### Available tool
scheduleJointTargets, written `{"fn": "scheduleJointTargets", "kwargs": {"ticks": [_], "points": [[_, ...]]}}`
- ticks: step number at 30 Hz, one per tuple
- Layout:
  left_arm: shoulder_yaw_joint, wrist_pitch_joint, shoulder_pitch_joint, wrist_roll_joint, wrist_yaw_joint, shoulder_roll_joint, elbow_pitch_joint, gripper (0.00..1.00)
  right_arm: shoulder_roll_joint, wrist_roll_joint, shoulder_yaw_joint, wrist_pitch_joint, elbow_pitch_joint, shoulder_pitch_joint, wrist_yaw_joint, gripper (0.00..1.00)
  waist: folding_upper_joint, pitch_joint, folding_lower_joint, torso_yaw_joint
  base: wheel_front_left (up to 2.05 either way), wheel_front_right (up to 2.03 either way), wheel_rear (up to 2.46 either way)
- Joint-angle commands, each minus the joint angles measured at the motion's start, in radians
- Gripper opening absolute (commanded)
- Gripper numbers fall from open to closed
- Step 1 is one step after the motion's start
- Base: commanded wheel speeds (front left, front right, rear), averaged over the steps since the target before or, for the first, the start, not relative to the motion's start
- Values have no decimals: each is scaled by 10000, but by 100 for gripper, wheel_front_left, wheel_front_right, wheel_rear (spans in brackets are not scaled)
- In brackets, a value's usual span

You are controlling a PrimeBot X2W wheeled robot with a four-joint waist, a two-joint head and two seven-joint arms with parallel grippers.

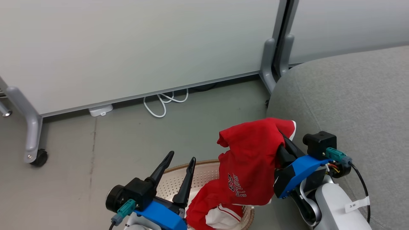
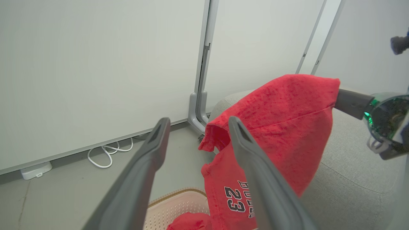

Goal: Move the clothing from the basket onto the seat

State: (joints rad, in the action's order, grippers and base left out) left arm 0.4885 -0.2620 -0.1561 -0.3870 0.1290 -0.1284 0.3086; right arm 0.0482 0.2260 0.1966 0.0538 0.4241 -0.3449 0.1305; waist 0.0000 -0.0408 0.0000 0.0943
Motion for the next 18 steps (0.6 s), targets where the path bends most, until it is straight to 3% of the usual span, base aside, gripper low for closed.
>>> {"fn": "scheduleJointTargets", "kwargs": {"ticks": [1,18], "points": [[-74,-46,-106,42,20,-57,-17,100,39,45,3,59,-41,-113,5,0,0,-14,0,165,0,0,0],[22,-46,-130,197,21,-113,-39,100,36,7,-114,136,32,-14,5,0,0,-100,0,2328,0,0,0]]}}
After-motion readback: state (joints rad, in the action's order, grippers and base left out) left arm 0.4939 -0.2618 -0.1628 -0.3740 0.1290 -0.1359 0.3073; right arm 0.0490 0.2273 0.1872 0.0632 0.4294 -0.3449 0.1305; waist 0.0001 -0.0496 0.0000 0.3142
